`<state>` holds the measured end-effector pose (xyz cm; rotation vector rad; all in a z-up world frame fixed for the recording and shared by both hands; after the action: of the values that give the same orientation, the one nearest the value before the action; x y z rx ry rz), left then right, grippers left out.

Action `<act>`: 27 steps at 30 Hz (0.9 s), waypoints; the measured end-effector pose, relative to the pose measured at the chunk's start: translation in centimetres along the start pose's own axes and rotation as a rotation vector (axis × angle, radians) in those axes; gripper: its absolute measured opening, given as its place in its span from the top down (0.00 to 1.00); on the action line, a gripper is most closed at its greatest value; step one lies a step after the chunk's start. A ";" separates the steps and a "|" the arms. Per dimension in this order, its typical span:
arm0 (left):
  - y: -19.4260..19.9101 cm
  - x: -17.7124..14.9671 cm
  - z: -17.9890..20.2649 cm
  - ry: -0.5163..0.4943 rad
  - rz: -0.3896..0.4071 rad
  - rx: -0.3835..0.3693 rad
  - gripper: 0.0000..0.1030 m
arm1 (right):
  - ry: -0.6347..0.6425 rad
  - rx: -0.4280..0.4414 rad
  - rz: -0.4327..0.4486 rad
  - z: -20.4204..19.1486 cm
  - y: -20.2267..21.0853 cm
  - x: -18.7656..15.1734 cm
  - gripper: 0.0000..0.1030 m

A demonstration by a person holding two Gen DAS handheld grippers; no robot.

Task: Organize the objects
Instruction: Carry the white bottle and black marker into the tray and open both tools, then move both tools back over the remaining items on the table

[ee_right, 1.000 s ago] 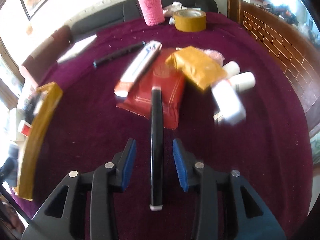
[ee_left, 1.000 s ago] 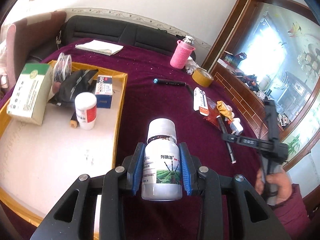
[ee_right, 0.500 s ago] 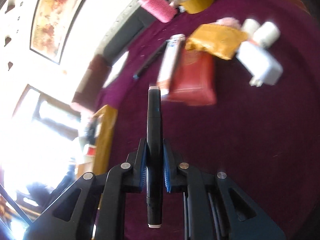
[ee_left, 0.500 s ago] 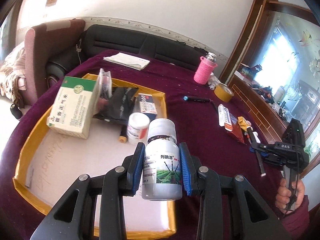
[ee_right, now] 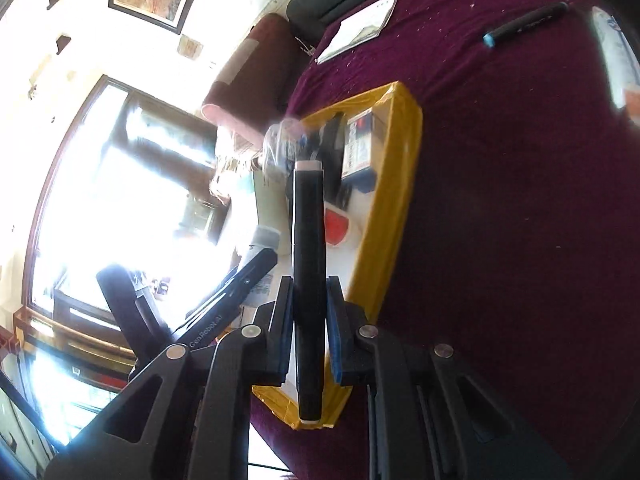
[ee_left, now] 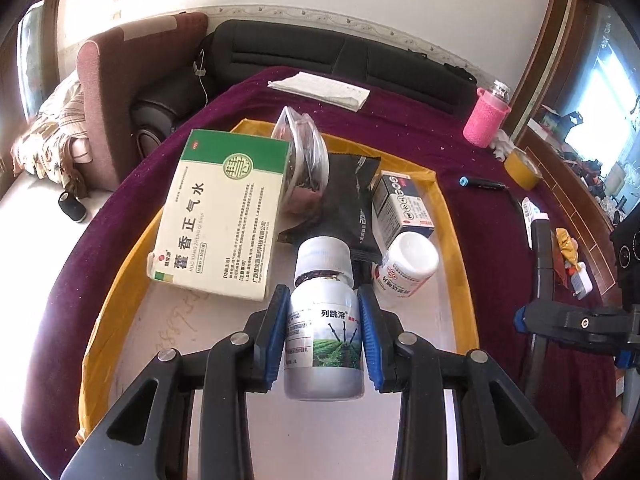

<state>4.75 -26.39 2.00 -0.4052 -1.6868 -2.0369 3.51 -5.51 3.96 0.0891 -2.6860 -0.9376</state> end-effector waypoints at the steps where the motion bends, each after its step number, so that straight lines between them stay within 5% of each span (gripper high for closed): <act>1: -0.2 0.0 0.0 -0.001 -0.008 0.000 0.71 | 0.002 -0.014 -0.007 -0.3 -0.9 -0.3 0.87; 15: -0.5 -0.2 -1.0 0.057 -0.004 -0.070 0.69 | 0.121 -0.411 -0.080 -1.9 -6.5 1.7 0.83; 20: 0.1 -0.3 -1.5 0.084 0.019 -0.106 0.58 | 0.091 -0.413 -0.067 -1.3 -6.1 1.9 0.75; 24: 1.2 -0.3 -1.7 0.107 0.031 -0.121 0.53 | 0.116 -0.441 0.005 -2.4 -4.9 2.7 0.57; 27: 2.7 -0.5 -1.8 0.147 0.052 -0.140 0.43 | 0.160 -0.450 0.076 -3.7 -3.5 3.4 0.56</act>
<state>6.66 -28.48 3.68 -0.3326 -1.4388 -2.0997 1.25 -10.94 5.40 -0.0333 -2.2577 -1.4169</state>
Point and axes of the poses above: each gripper's, at about its wrist camera, not at the fingertips, and y roughly against the way its jaws point, z to its right, x to its top, the point moved 5 cm from there along -y, roughly the way its jaws point, and after that the axes turned 9 degrees about -z, right-handed, at the moved point
